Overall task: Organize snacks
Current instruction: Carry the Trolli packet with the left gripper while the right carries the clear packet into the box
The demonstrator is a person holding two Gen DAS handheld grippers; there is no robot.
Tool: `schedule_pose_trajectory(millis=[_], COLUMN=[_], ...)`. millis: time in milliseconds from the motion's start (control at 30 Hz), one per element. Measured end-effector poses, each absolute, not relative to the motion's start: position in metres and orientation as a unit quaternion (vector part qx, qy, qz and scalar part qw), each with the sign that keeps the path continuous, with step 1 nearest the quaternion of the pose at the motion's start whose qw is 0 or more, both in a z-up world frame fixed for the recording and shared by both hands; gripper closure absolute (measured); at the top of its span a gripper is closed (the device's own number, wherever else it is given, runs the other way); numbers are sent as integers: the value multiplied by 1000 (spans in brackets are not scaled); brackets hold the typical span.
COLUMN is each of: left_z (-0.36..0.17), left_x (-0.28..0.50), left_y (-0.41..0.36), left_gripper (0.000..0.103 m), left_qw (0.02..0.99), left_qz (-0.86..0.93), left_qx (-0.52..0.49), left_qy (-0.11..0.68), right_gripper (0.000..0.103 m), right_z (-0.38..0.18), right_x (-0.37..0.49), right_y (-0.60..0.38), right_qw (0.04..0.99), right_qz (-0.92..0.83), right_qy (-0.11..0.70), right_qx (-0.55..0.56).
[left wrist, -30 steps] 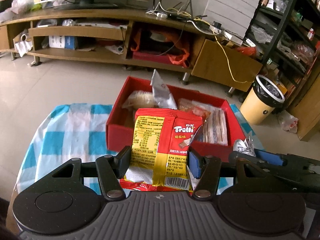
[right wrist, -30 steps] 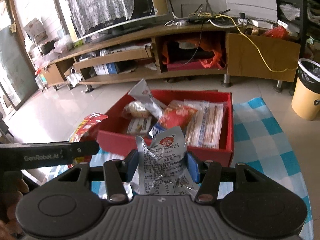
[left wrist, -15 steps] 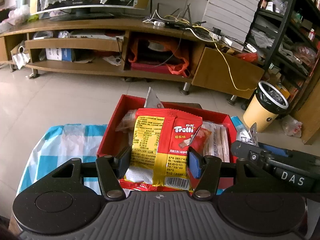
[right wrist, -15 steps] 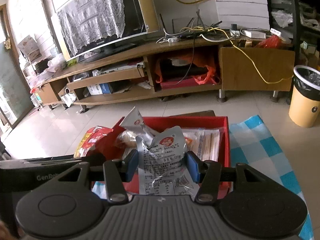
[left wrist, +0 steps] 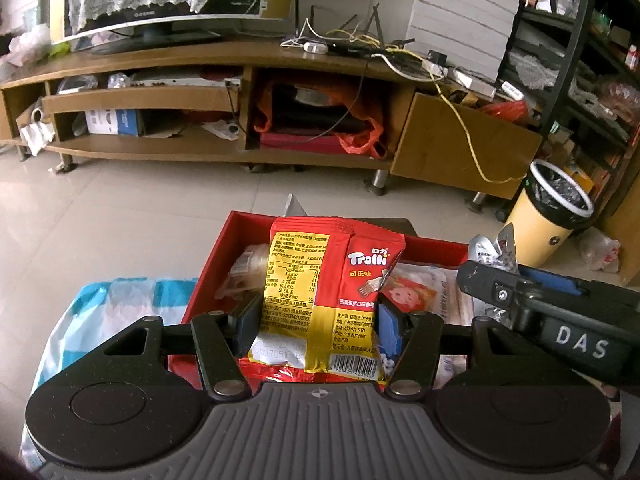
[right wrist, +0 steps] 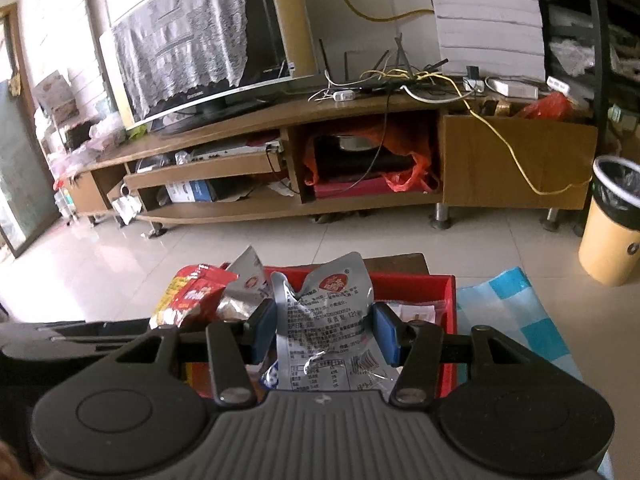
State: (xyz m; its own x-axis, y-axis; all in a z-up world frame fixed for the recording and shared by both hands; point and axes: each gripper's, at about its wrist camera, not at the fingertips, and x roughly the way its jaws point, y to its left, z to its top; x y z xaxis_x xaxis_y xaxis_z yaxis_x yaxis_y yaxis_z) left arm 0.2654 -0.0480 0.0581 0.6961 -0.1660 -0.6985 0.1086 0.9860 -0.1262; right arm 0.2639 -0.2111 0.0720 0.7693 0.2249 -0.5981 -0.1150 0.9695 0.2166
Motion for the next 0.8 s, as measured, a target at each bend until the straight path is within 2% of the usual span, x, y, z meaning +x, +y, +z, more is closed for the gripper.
schedule_pose_trajectory(millis=[433,567,800], left_z=[26,27,34], left_x=[292,292,287], left_y=[-57,-56,-56], left_gripper=[38,30,27], left_qw=[916,919,921], left_qz=[-67,-59,-60], left_qx=[-16,-11,-15], left_qy=[396,391,384], right_gripper=[54,52,52], right_z=[24,18,22], right_x=[297,300,298], right_y=[-218,-219,-221], right_qw=[927,927,933], right_qz=[79,75,67], right_qy=[356,356,342], right_qx=[86,88,87])
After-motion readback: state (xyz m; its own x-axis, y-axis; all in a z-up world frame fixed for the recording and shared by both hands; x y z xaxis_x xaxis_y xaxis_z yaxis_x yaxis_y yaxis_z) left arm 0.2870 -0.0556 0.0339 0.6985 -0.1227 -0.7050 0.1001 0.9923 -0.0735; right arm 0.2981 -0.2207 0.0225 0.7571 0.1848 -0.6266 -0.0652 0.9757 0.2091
